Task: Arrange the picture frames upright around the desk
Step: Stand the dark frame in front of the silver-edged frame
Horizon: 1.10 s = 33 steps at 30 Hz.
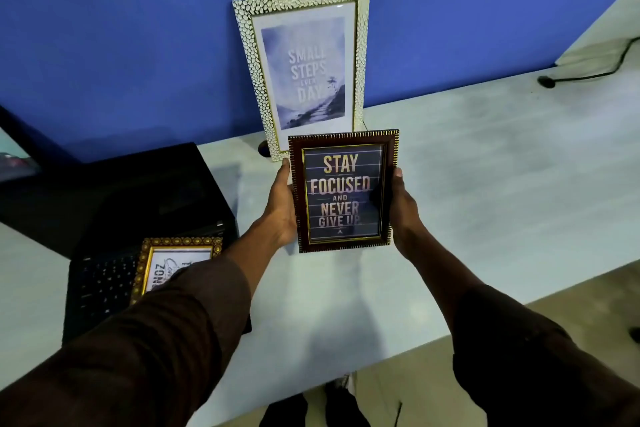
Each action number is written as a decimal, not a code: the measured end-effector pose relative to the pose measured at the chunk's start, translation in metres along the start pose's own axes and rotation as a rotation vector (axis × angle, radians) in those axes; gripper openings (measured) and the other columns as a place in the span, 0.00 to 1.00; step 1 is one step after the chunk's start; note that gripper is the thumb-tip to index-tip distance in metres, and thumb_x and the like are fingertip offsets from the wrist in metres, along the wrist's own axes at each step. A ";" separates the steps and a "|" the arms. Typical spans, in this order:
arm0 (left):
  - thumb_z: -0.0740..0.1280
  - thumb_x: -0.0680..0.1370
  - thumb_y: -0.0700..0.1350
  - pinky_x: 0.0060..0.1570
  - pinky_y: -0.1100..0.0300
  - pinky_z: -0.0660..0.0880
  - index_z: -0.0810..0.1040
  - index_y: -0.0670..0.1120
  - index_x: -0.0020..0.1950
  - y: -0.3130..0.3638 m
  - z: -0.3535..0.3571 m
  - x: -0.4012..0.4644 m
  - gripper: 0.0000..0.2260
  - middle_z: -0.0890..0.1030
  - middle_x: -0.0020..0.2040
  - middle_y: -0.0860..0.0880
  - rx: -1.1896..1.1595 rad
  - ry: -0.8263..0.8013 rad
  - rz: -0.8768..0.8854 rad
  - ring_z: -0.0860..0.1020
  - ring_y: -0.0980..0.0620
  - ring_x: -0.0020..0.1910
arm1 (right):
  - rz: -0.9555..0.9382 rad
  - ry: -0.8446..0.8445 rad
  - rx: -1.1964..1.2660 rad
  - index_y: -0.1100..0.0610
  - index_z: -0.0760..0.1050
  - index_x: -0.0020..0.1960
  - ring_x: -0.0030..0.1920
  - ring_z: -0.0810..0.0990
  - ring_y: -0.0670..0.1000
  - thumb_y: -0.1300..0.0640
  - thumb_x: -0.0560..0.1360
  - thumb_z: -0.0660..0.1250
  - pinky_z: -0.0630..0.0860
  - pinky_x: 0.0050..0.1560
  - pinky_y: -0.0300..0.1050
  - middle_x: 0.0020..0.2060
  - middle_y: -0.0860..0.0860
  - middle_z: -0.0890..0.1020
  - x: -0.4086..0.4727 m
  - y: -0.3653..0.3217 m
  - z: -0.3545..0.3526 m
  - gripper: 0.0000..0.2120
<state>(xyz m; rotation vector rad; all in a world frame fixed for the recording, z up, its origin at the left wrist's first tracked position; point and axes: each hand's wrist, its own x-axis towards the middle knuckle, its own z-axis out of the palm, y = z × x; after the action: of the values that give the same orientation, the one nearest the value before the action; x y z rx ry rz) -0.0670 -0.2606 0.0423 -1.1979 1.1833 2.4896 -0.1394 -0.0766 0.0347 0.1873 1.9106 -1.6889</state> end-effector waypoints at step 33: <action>0.56 0.79 0.65 0.68 0.48 0.63 0.75 0.45 0.69 -0.086 -0.035 -0.106 0.29 0.75 0.71 0.47 0.046 0.366 0.179 0.71 0.48 0.71 | 0.042 0.003 -0.134 0.53 0.68 0.71 0.64 0.76 0.58 0.32 0.79 0.50 0.72 0.63 0.57 0.65 0.54 0.77 -0.071 0.065 -0.020 0.31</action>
<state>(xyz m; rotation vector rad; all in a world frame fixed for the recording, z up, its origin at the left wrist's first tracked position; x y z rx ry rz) 0.0623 -0.2052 0.0530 -1.6537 1.4830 2.4129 -0.0571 -0.0261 0.0143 0.1767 1.9999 -1.5276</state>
